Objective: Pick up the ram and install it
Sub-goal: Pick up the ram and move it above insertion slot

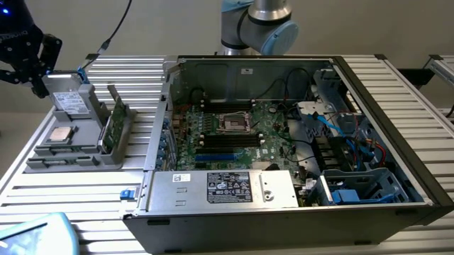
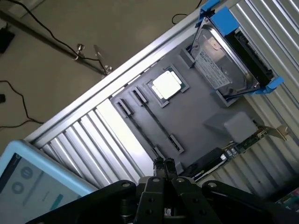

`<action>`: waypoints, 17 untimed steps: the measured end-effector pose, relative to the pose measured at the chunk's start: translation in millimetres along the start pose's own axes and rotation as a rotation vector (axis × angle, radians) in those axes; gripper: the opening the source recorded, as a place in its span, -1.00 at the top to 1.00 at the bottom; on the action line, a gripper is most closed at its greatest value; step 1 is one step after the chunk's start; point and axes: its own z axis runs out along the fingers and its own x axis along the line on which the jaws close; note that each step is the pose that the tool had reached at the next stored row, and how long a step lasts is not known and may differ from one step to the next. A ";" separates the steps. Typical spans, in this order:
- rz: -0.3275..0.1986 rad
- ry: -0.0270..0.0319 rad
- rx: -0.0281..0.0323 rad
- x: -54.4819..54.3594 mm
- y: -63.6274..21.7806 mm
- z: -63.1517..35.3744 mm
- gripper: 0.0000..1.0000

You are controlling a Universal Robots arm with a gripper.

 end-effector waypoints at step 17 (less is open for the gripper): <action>-0.308 0.0185 0.0271 0.0 0.0 0.0 0.79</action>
